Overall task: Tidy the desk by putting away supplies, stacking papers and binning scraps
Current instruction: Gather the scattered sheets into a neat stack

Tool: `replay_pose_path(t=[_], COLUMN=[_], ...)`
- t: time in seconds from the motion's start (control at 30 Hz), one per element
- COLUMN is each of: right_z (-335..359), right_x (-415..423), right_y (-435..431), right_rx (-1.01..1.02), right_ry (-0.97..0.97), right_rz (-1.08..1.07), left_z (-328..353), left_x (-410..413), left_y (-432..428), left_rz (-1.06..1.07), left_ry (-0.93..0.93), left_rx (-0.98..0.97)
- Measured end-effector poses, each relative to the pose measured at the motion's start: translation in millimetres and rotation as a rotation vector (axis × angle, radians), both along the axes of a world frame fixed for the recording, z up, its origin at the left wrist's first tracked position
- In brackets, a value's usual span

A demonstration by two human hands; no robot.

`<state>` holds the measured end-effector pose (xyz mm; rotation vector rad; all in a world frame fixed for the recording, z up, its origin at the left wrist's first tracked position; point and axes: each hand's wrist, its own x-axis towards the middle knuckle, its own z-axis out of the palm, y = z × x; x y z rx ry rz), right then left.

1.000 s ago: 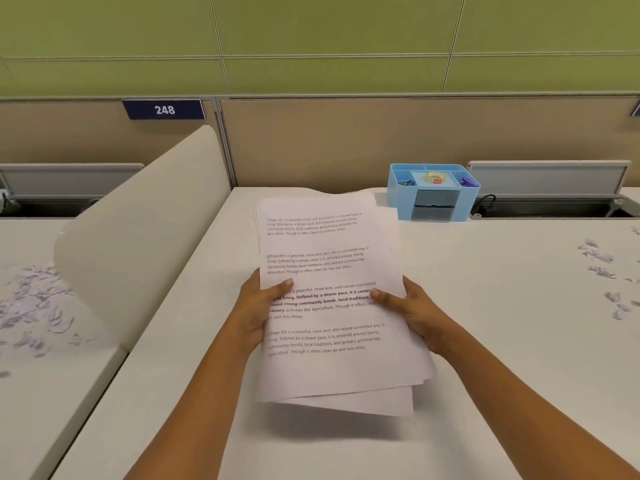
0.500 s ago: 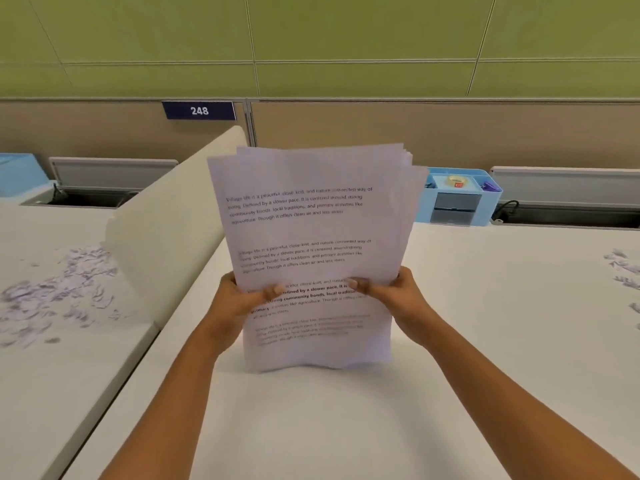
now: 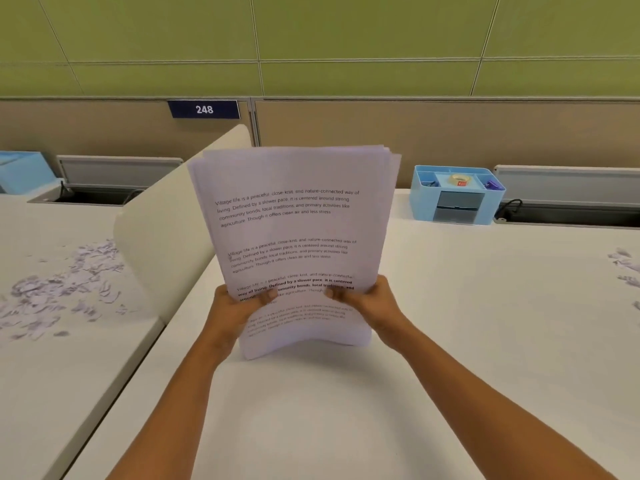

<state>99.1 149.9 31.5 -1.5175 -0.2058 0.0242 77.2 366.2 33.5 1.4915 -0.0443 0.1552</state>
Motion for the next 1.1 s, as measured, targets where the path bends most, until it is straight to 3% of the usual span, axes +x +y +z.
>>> replay_pose_path(t=[0.3,0.37,0.53,0.63,0.83,0.9,0.97,1.1], right_z=[-10,-20,-48,-54,-48,-49,-46,-42], right_x=[13,20,31,28,21,18,12,8], right_y=[11,10,-1,-13,-44,-37,-22,3], right_rx=[-0.135,-0.339,-1.172,-1.267,-1.515,-1.526,-1.402,-0.832], right_ry=[0.073,0.044,-0.021,-0.070,-0.242,-0.183,-0.087,0.192], right_rz=[0.099,0.076,0.180,0.212,-0.017,-0.031,-0.036,0.018], left_z=[-13,-16,-25,-26,-27,-26,-26,-24], left_x=[0,-1,-7,-9,-9,-10,-11,-12], left_y=[14,21,38,41,43,39,35,32], left_rz=[0.216,0.284,0.398,0.458,0.519,0.521,0.505,0.480], left_ry=[0.089,0.104,0.177,0.195,0.224,0.219,0.219,0.220], left_rx=[0.011,-0.006,-0.062,-0.101,-0.181,-0.189,-0.188,-0.187])
